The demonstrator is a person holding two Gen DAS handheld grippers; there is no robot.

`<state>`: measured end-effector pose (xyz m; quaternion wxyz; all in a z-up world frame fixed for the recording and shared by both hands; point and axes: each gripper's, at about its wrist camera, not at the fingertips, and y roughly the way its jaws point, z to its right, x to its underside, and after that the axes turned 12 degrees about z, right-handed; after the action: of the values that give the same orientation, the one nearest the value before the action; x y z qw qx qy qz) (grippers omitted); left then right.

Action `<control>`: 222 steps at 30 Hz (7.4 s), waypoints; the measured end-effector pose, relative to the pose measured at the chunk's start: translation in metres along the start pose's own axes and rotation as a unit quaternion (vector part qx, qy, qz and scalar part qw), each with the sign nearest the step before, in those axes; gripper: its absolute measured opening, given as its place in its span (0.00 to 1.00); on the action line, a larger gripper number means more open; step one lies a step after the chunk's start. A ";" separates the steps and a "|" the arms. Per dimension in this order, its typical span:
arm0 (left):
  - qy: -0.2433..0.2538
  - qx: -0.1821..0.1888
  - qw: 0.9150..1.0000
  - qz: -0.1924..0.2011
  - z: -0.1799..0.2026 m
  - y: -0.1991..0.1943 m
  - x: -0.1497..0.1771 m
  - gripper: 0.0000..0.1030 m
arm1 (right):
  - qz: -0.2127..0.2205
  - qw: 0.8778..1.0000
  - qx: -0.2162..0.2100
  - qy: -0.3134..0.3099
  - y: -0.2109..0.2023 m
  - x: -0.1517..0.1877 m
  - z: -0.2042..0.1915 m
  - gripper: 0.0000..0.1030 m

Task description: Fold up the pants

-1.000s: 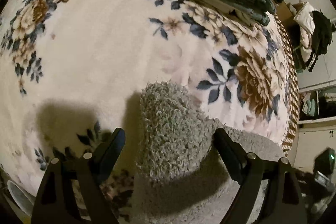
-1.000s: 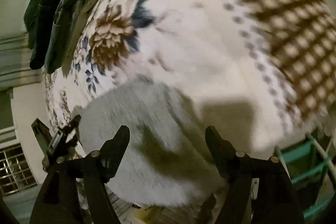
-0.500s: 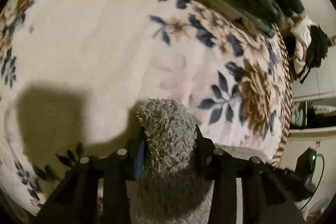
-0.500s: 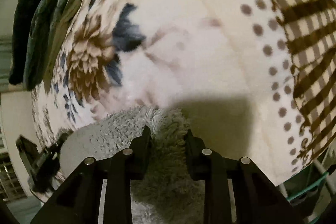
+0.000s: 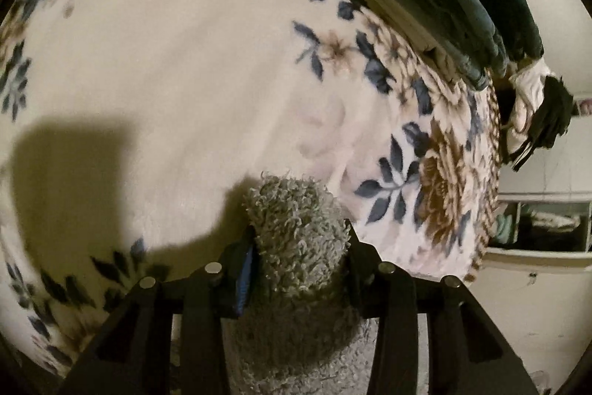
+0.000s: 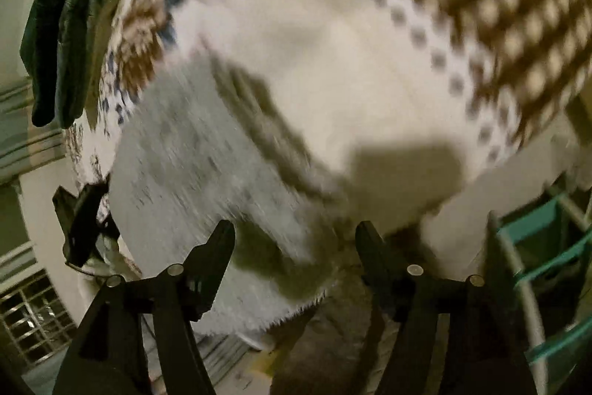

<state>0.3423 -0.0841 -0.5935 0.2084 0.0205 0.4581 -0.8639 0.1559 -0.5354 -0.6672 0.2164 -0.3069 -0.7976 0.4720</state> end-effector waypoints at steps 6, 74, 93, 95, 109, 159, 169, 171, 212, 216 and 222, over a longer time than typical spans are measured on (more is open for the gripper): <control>0.013 -0.009 1.000 -0.006 0.001 0.005 -0.002 0.37 | -0.021 0.998 0.065 0.015 0.017 0.020 0.029 0.11; -0.060 0.206 0.977 -0.008 -0.040 -0.083 0.075 0.93 | -0.116 0.964 -0.191 -0.142 0.084 -0.026 -0.030 1.00; -0.076 0.211 0.973 -0.045 -0.039 -0.037 0.101 0.63 | -0.052 0.974 -0.175 -0.135 0.080 -0.028 -0.071 0.54; -0.080 0.214 0.973 -0.039 -0.037 -0.044 0.101 0.59 | -0.042 0.974 -0.174 -0.138 0.073 -0.022 -0.078 0.50; -0.025 0.217 0.976 0.001 0.058 -0.115 0.026 0.58 | 0.009 0.963 -0.218 -0.161 -0.067 -0.044 -0.147 0.44; 0.211 0.108 0.957 -0.168 0.118 0.021 -0.050 0.87 | -0.051 0.977 -0.165 0.122 0.034 -0.006 -0.030 0.83; 0.318 0.054 0.935 -0.146 0.074 0.022 -0.080 0.50 | 0.022 0.973 -0.189 0.133 0.007 0.025 -0.041 0.83; 0.299 0.057 0.941 -0.144 0.053 0.024 -0.092 0.52 | 0.021 0.973 -0.187 0.132 0.010 0.028 -0.047 0.83; 0.188 0.228 0.944 -0.149 0.038 -0.013 -0.110 0.25 | 0.128 0.946 -0.280 0.097 0.006 0.051 -0.144 0.35; 0.177 0.256 0.941 -0.136 0.048 -0.038 -0.109 0.19 | 0.133 0.947 -0.281 0.083 -0.019 0.052 -0.167 0.34; 0.155 0.249 0.942 -0.165 0.056 -0.024 -0.123 0.78 | 0.082 0.965 -0.236 0.078 0.000 0.043 -0.176 0.50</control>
<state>0.4542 -0.0752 -0.5139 -0.0227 0.1291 0.2517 -0.9589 0.2371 -0.3967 -0.5837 0.1605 -0.4495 -0.8390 0.2614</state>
